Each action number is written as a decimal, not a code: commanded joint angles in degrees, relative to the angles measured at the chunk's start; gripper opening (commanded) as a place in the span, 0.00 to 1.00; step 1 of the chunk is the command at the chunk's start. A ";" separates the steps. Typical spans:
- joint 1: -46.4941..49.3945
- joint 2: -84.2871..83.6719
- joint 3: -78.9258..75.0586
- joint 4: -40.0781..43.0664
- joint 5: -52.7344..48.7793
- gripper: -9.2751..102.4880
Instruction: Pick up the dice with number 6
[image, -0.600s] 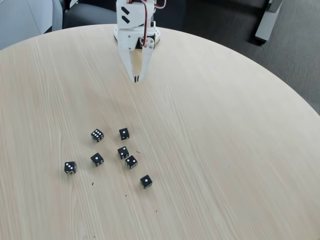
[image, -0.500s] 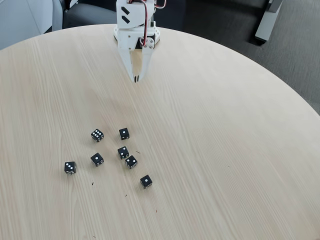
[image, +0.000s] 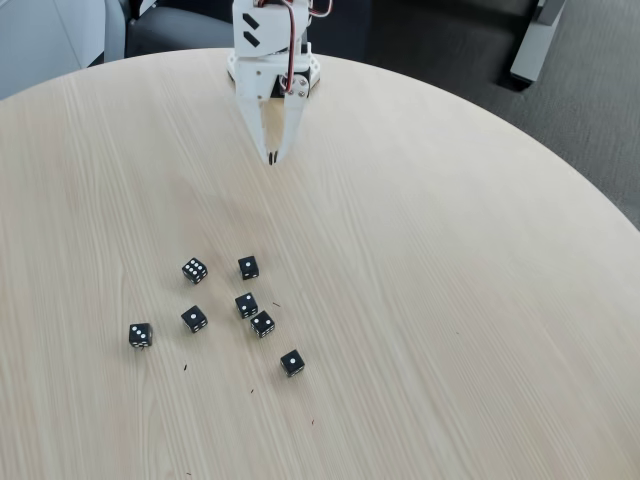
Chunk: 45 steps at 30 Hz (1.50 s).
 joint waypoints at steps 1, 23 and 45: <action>0.26 0.26 -0.26 0.35 0.18 0.08; 0.62 -0.88 -10.99 0.26 -2.11 0.08; 0.97 -65.21 -62.93 0.62 27.51 0.12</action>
